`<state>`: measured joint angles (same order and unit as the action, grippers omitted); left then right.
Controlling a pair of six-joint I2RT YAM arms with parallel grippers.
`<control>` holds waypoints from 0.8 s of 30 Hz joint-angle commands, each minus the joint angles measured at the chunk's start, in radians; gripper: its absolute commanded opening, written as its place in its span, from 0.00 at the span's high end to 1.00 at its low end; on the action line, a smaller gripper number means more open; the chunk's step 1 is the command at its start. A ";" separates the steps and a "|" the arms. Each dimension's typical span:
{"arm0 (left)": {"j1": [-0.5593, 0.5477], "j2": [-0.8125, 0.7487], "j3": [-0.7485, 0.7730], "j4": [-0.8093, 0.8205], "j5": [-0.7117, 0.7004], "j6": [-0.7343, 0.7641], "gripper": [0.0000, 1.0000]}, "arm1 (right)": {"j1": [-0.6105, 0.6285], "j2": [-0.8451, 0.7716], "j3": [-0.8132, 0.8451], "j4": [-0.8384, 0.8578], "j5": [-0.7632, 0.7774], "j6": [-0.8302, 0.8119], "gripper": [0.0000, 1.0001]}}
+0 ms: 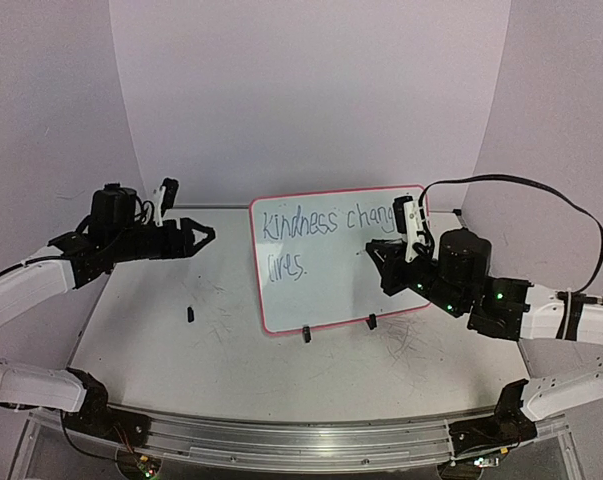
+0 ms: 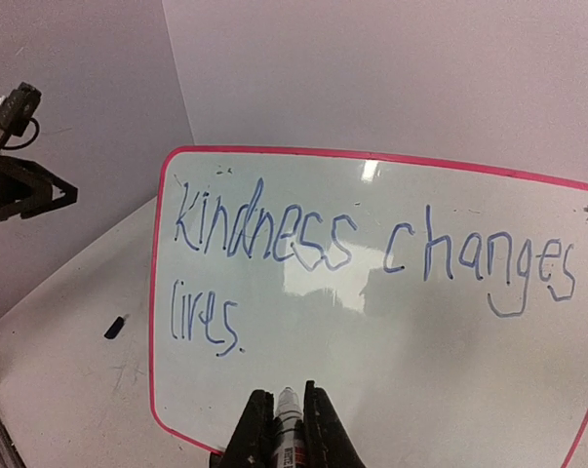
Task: Write a sentence on the whiteboard
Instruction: Pick up the pen cap from the center of the board.
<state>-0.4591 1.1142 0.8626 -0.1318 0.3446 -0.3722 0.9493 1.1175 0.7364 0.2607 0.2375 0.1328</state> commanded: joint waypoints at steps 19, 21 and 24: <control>-0.015 0.469 0.056 -0.401 -0.434 -0.292 0.47 | -0.004 -0.080 -0.036 0.006 -0.052 -0.018 1.00; -0.015 0.504 0.064 -0.382 -0.442 -0.280 0.49 | -0.003 -0.083 -0.037 0.006 -0.053 -0.017 1.00; -0.018 0.560 0.086 -0.361 -0.446 -0.264 0.53 | -0.003 -0.084 -0.036 0.006 -0.053 -0.018 1.00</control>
<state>-0.4704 1.6210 0.8882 -0.5419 -0.0633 -0.6695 0.9493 1.0540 0.7029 0.2592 0.1904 0.1093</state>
